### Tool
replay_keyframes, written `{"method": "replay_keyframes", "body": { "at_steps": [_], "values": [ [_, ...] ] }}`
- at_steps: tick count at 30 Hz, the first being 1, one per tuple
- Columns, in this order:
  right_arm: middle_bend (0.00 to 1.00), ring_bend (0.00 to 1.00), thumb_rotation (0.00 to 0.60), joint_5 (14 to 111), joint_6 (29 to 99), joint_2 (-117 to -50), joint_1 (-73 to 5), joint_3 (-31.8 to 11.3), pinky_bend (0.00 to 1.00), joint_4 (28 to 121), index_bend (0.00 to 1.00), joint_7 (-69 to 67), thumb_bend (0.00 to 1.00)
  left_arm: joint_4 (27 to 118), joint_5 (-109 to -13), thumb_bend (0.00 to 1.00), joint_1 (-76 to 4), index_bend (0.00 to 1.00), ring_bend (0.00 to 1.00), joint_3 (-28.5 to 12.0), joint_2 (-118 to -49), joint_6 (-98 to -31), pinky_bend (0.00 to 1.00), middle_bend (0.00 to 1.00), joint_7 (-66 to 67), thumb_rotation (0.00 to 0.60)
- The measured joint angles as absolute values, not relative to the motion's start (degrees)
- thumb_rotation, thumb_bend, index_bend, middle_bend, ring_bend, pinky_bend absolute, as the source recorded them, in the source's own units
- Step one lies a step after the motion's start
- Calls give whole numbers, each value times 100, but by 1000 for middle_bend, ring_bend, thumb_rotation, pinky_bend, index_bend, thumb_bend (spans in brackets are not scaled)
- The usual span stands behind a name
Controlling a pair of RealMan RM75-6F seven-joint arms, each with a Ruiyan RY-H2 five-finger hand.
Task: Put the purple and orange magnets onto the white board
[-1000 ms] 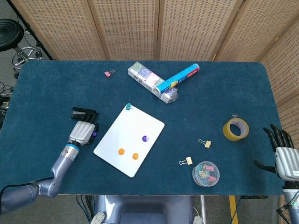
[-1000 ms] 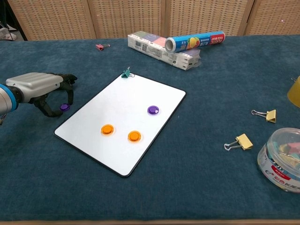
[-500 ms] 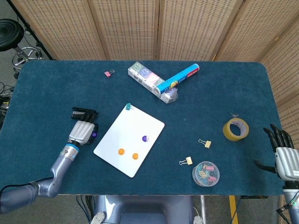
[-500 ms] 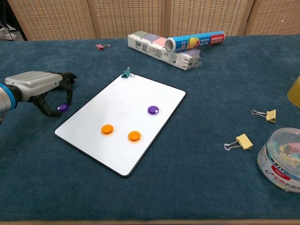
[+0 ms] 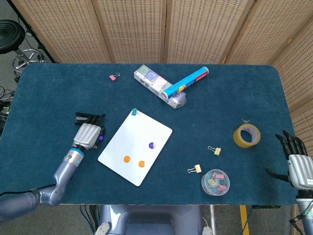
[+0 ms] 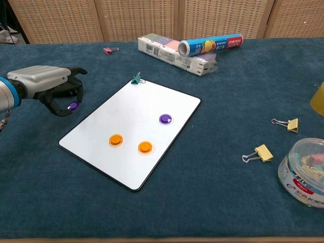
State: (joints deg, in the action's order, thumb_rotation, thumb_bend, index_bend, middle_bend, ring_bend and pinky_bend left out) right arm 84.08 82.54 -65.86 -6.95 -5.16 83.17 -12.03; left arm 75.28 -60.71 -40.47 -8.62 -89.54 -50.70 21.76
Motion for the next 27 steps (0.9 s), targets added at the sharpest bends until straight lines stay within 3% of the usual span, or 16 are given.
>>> {"method": "replay_keyframes", "body": {
  "at_steps": [13, 27],
  "values": [
    [0, 0, 600, 8347, 8245, -6542, -679, -564, 0, 8295, 109, -1314, 34, 7783, -5398, 310, -4782, 510, 0, -1174, -9321, -4843, 0, 0, 3109, 600],
    [0, 0, 600, 8349, 8219, -6527, -675, -574, 0, 8262, 115, -1396, 34, 7456, -4395, 310, -5460, 511, 0, -1212, -10049, -4713, 0, 0, 3706, 600]
  ]
}}
